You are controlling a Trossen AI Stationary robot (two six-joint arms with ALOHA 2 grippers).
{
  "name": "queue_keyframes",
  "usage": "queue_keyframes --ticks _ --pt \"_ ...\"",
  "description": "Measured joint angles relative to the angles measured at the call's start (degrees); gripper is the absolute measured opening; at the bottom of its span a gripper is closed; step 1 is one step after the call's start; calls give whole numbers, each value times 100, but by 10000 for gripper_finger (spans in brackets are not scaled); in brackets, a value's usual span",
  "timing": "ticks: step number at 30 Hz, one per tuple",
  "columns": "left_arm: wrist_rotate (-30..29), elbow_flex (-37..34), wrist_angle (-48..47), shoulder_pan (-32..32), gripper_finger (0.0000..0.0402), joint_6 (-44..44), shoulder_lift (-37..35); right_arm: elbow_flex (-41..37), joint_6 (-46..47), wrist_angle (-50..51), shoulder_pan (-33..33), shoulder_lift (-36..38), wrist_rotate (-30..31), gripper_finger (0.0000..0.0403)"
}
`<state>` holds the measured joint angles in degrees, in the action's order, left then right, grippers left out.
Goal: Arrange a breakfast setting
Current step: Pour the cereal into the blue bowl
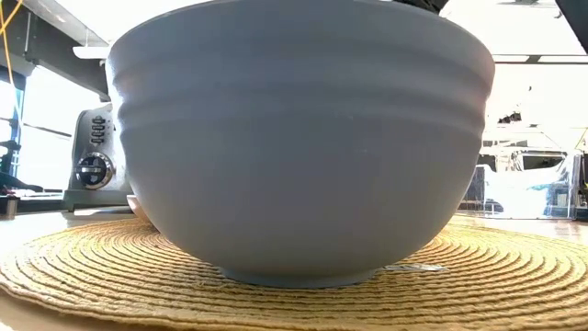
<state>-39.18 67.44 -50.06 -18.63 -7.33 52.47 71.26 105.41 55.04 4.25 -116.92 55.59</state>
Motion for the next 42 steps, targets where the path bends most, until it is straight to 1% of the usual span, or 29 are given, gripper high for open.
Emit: queue_keyframes --ticks 8,11,15,20,25,35,42 --pt "0 0 0 0 149 0 0 0 -26 -179 -44 -2 31 229" --pt "0 0 0 1 149 0 1 0 68 -236 -12 -2 -19 253" --pt "1 0 0 0 149 0 2 0 244 -431 23 -2 -37 272" --pt "1 0 0 1 149 0 1 0 241 -819 27 -2 118 280" --pt "0 0 0 0 149 0 1 0 44 -1011 -173 -2 117 280" --pt "2 0 2 2 149 0 2 0 -39 -995 -514 -2 65 281" --pt "0 0 2 0 149 0 0 1 69 -522 -621 -2 -219 280"
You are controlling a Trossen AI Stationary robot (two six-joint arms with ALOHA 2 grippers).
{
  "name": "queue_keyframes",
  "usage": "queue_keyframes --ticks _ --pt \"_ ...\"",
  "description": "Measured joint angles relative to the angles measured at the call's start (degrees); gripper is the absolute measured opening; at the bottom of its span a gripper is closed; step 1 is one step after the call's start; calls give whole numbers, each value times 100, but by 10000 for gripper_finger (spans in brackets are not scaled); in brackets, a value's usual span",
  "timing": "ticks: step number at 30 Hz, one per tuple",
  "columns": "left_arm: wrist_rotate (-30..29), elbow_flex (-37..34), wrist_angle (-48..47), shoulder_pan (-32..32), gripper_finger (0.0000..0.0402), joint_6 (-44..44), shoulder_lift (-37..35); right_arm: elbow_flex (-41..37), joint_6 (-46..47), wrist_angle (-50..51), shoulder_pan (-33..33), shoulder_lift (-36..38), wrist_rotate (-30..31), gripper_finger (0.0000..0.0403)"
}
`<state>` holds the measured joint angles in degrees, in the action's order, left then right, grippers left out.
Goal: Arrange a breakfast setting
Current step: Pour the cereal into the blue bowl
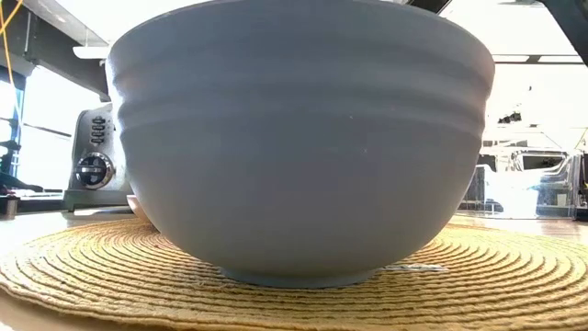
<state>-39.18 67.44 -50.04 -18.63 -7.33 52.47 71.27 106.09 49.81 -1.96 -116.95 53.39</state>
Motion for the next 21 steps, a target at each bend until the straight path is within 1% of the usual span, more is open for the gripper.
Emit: queue_keyframes --ticks 7,11,13,18,21 --pt "1 0 0 0 149 0 2 1 873 1042 180 -2 -10 280" --pt "0 0 0 0 149 0 2 1 1216 1458 226 -2 -11 280" --pt "2 0 0 2 149 0 0 1 1224 1559 234 -2 48 280" --pt "1 0 0 0 149 0 0 1 1185 1539 121 -2 546 280" --pt "1 0 0 0 149 0 2 -1 1002 1535 40 -2 635 280"
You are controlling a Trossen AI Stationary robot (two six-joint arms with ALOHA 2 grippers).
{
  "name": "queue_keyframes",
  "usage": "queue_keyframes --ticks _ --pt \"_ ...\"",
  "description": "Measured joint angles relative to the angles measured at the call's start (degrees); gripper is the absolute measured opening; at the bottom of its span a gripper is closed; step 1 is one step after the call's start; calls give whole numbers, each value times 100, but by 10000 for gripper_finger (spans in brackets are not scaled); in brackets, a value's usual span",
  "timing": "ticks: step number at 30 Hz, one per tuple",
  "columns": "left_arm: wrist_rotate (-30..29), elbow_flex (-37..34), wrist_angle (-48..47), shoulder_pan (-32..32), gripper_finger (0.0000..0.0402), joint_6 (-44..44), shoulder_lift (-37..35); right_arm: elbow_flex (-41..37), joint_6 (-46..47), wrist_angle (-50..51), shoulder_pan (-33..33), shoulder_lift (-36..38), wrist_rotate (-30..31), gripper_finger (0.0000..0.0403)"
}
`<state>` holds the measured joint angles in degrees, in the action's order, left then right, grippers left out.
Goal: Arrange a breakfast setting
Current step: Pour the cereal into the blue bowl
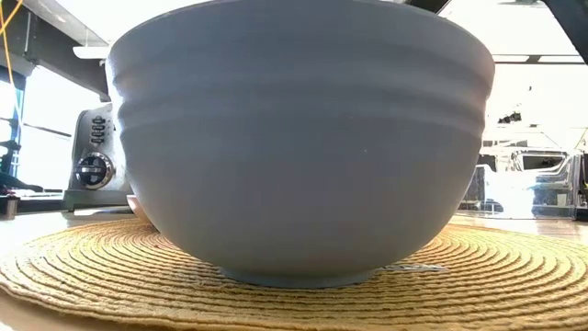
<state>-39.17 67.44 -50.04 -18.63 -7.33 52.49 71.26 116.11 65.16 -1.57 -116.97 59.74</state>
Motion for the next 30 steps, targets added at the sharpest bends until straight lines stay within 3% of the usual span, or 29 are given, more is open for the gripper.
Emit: queue_keyframes --ticks 20,30 --pt "0 0 9 1 149 0 -1 -1159 647 -688 75 0 1326 279" --pt "0 1 9 1 149 0 0 -1173 549 -963 88 0 1335 279"
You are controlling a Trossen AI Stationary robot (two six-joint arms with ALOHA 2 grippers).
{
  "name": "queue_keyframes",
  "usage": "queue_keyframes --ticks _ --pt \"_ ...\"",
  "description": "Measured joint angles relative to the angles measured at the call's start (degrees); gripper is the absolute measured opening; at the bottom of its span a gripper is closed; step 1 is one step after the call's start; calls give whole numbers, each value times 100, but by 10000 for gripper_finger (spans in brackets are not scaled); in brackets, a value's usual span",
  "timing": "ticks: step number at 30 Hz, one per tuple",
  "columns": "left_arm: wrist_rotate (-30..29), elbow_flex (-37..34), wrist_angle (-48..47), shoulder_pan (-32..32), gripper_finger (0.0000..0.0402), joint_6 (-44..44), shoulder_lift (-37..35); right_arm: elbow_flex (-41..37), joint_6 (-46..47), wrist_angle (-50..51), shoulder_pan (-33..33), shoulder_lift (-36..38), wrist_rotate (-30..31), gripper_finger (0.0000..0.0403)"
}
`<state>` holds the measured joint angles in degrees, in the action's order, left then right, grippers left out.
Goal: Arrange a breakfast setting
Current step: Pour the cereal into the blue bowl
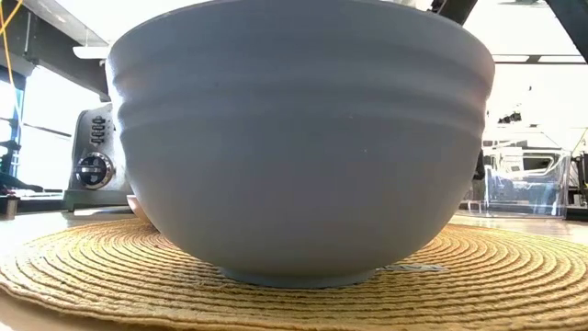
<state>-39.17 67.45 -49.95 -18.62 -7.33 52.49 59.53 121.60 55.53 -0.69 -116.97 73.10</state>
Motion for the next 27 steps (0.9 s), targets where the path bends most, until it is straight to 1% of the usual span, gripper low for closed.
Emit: queue_keyframes --ticks 4,8,10,15,22,27 --pt "2 -1 2 1 149 0 0 5 -463 -301 37 0 110 279" --pt "0 0 2 0 149 0 0 5 -658 -345 86 -2 330 279" --pt "1 0 2 0 149 0 -1 1 -679 -341 90 -2 341 279" --pt "-1 1 2 0 149 0 0 -4 -1088 -335 98 -2 339 279" --pt "0 -1 2 0 149 0 -1 -6 -931 -305 268 -2 48 279" --pt "-1 1 2 1 149 0 -1 -6 -781 -167 421 -2 -14 279"
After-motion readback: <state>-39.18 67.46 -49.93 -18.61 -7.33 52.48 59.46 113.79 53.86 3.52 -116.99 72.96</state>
